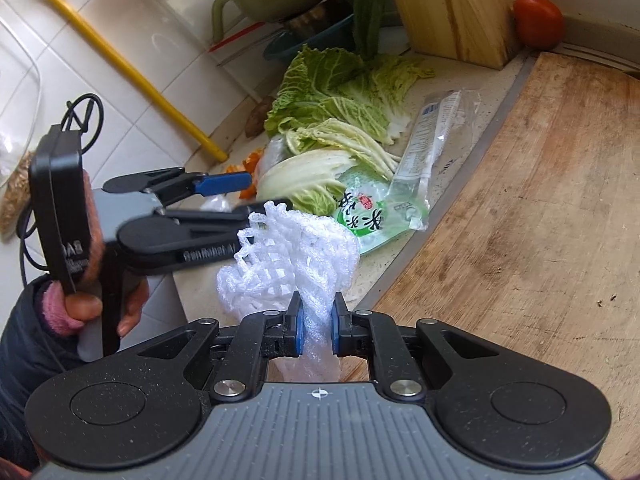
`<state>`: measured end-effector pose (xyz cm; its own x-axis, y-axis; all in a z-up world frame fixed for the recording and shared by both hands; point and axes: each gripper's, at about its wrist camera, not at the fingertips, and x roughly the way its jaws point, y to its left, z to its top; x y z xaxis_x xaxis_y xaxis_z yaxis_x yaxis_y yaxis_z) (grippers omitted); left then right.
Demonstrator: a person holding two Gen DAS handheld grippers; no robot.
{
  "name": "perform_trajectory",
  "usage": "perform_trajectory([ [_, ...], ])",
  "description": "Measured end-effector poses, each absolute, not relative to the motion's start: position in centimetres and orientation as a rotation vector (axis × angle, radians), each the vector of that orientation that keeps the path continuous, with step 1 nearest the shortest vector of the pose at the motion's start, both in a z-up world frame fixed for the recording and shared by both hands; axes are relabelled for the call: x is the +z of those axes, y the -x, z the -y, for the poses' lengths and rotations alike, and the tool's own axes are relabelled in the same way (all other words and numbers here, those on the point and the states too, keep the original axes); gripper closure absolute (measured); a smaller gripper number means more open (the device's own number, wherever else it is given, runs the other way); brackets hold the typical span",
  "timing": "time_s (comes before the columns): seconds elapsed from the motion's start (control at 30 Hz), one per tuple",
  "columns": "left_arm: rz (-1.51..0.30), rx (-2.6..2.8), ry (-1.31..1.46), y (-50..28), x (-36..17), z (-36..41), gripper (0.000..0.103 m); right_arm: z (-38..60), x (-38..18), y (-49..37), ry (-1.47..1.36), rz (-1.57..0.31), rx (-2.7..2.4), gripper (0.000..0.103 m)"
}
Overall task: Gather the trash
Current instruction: 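Hold the foam net in the right gripper while left tool moves toward it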
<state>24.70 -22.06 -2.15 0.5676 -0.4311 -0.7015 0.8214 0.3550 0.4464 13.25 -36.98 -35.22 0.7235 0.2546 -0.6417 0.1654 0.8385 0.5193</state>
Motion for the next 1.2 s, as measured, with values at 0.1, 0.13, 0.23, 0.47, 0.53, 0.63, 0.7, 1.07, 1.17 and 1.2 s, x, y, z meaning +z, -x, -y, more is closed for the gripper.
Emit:
perform_trajectory([
  [0.1, -0.519, -0.889, -0.906, -25.5, -1.9, 21.5, 0.017, 37.0, -35.5, -13.6, -0.6, -0.782, 0.046, 0.086],
  [0.13, -0.526, -0.9, -0.919, -25.4, -1.7, 21.3, 0.018, 37.0, -35.6, -13.8, -0.604, -0.784, 0.042, 0.086],
  [0.23, -0.504, -0.97, -0.983, -24.1, -1.4, 20.4, 0.029, 37.3, -35.7, -14.1, -0.613, -0.781, 0.031, 0.086],
  [0.47, -0.446, -0.898, -0.998, -26.0, -2.5, 22.7, 0.013, 37.2, -36.5, -14.9, -0.638, -0.785, 0.035, 0.086],
  [0.53, -0.385, -0.858, -1.003, -26.0, -1.8, 22.4, 0.014, 37.1, -36.8, -15.5, -0.636, -0.801, 0.027, 0.086],
  [0.63, -0.386, -0.808, -0.968, -27.2, -1.1, 21.8, 0.014, 37.2, -36.6, -15.5, -0.634, -0.801, 0.016, 0.086],
  [0.7, -0.477, -0.816, -0.893, -28.9, -0.8, 21.2, 0.014, 37.4, -36.5, -15.4, -0.64, -0.793, 0.006, 0.086],
  [1.07, -0.676, -0.869, -0.565, -33.6, 1.1, 19.8, 0.016, 38.4, -37.0, -16.1, -0.677, -0.8, -0.007, 0.082],
  [1.17, -0.704, -0.845, -0.506, -34.6, 0.7, 20.5, 0.015, 38.4, -37.0, -16.1, -0.679, -0.803, -0.002, 0.082],
  [1.2, -0.666, -0.806, -0.595, -34.2, -0.2, 21.2, 0.018, 38.3, -37.0, -16.2, -0.68, -0.804, 0.0, 0.082],
])
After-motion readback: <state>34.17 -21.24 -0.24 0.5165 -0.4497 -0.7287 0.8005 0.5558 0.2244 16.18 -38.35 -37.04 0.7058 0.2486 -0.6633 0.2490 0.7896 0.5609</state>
